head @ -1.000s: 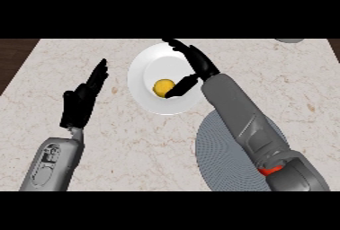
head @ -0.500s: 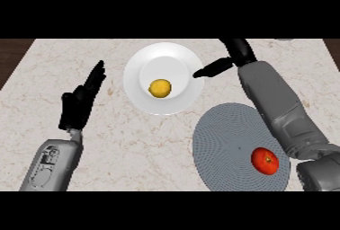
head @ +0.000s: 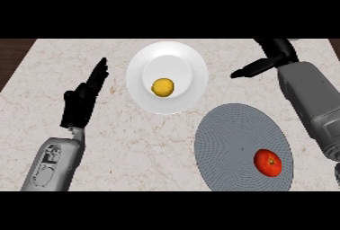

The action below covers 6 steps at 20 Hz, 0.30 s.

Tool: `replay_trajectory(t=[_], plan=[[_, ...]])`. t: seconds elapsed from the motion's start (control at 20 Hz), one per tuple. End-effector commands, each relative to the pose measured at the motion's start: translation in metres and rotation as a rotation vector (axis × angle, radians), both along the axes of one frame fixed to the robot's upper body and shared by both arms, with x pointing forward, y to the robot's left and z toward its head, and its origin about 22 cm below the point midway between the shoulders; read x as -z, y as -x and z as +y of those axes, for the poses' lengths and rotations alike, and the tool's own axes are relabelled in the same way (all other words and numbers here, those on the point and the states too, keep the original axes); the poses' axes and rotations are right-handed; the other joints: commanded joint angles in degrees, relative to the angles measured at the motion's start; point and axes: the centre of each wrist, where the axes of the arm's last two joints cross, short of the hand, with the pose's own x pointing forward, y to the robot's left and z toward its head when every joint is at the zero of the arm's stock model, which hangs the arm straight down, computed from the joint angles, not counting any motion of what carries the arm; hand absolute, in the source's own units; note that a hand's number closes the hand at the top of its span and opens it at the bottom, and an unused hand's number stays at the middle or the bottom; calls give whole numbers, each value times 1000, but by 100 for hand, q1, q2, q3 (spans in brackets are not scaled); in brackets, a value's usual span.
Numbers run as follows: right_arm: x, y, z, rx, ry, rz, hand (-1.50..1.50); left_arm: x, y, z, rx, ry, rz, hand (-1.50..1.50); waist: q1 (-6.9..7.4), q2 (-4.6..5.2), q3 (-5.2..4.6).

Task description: Pick the lemon from the placemat and place it in the plate

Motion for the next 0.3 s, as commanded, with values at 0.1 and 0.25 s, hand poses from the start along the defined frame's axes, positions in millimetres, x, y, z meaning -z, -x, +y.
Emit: replay_trajectory(t=[0.1,0.25], plan=[[-4,6,-35,8,-24,2,-150,-4,3,1,17,2,6,0,107,36,8],[-17,2,-34,24,-5,-2,-150,2,4,3,-1,6,-7,0,117,36,2]])
